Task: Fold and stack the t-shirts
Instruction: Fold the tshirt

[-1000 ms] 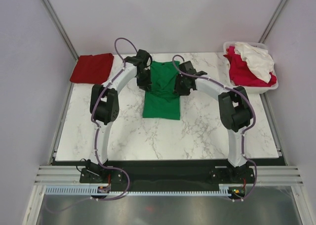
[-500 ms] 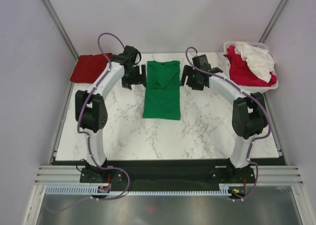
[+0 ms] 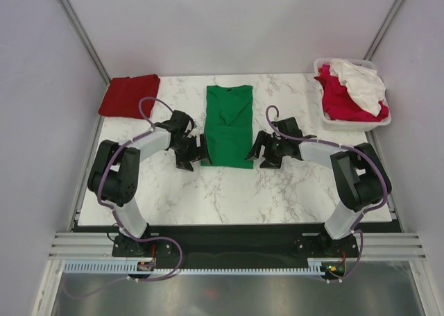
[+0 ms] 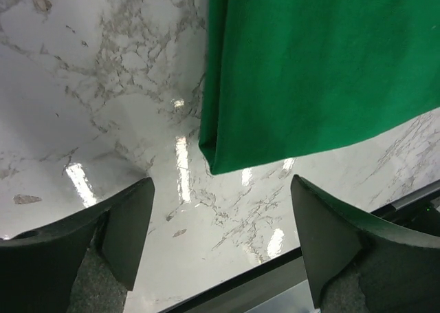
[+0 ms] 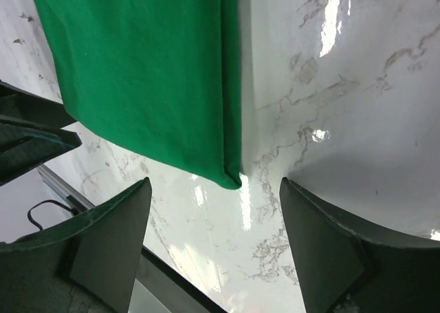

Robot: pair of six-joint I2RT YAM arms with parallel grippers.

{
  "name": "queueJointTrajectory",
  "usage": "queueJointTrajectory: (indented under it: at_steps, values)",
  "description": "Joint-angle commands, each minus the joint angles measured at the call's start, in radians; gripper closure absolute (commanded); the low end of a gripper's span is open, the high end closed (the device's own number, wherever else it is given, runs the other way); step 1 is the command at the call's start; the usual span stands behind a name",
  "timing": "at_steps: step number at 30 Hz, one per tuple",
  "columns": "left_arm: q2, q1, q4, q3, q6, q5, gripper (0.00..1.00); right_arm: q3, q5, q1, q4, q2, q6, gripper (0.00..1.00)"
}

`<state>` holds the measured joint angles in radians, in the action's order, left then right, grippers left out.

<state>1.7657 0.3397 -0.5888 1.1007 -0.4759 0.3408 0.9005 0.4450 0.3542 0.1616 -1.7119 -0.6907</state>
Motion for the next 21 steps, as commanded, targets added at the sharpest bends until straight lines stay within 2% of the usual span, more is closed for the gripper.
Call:
queueJointTrajectory:
  at_steps: [1,10,13,14,17,18,19,20,21]
  values:
    - [-0.006,-0.001,0.158,-0.019,-0.058,0.041,0.13,-0.037,0.041,0.006,-0.092,-0.009,-0.030,0.16]
    - [0.012,-0.001,0.214,-0.059,-0.093,0.017,0.15,-0.083,0.046,0.034,-0.151,-0.049,-0.064,0.32]
    - [0.026,-0.001,0.224,-0.059,-0.099,0.020,0.20,-0.083,0.038,0.043,-0.155,-0.064,-0.069,0.38]
    - [0.028,0.001,0.224,-0.062,-0.102,0.020,0.23,-0.083,0.037,0.043,-0.155,-0.069,-0.070,0.41]
    - [0.018,0.008,0.233,-0.084,-0.107,0.003,0.41,-0.084,0.026,0.046,-0.155,-0.080,-0.067,0.51]
    - [0.015,0.013,0.233,-0.088,-0.109,-0.003,0.52,-0.087,0.024,0.045,-0.165,-0.084,-0.067,0.53]
    - [0.014,0.025,0.234,-0.093,-0.110,-0.020,0.55,-0.087,0.026,0.045,-0.187,-0.084,-0.070,0.55]
    - [0.009,0.031,0.234,-0.097,-0.115,-0.025,0.60,-0.091,0.027,0.046,-0.191,-0.084,-0.070,0.62]
    - [0.011,0.036,0.236,-0.098,-0.116,-0.031,0.70,-0.091,0.026,0.046,-0.194,-0.084,-0.073,0.66]
